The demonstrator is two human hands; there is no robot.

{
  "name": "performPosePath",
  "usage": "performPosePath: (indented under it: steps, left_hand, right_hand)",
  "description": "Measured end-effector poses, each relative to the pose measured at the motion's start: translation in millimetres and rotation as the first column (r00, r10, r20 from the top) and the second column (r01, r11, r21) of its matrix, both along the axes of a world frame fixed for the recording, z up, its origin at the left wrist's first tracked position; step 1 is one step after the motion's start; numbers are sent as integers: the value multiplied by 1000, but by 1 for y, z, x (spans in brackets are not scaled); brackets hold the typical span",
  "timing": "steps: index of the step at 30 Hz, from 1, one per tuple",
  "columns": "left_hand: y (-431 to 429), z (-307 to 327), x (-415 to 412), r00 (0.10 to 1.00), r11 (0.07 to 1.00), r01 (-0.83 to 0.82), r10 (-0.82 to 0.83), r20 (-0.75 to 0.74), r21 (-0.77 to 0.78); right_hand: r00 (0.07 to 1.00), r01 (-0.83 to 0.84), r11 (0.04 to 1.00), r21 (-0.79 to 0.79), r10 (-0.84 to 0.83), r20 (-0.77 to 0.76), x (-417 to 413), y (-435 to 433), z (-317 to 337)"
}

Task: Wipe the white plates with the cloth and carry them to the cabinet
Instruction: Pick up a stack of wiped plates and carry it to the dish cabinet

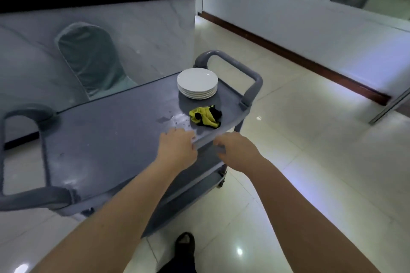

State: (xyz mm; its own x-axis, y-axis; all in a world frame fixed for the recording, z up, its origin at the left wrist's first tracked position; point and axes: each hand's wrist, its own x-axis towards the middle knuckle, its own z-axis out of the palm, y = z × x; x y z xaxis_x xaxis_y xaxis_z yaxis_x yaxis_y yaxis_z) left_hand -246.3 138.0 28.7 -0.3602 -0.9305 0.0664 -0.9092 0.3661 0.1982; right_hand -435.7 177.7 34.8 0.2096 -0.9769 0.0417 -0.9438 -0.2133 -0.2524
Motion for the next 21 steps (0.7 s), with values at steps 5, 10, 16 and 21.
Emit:
performPosePath:
  steps: [5, 10, 16, 21]
  left_hand:
    - [-127, -15, -17, 999, 999, -47, 47, 7, -8]
    - [-241, -24, -32, 996, 994, -89, 88, 25, 59]
    - [-349, -36, -44, 967, 964, -230, 242, -83, 134]
    - [-415, -72, -49, 791, 826, -421, 536, -294, 375]
  right_hand:
    - [998, -4, 999, 34, 6, -59, -16, -129, -14]
    - [998, 55, 994, 90, -56, 15, -38, -241, -20]
    - [987, 90, 987, 135, -107, 121, -69, -347, -37]
    - [935, 148, 964, 220, -209, 287, -102, -431, -70]
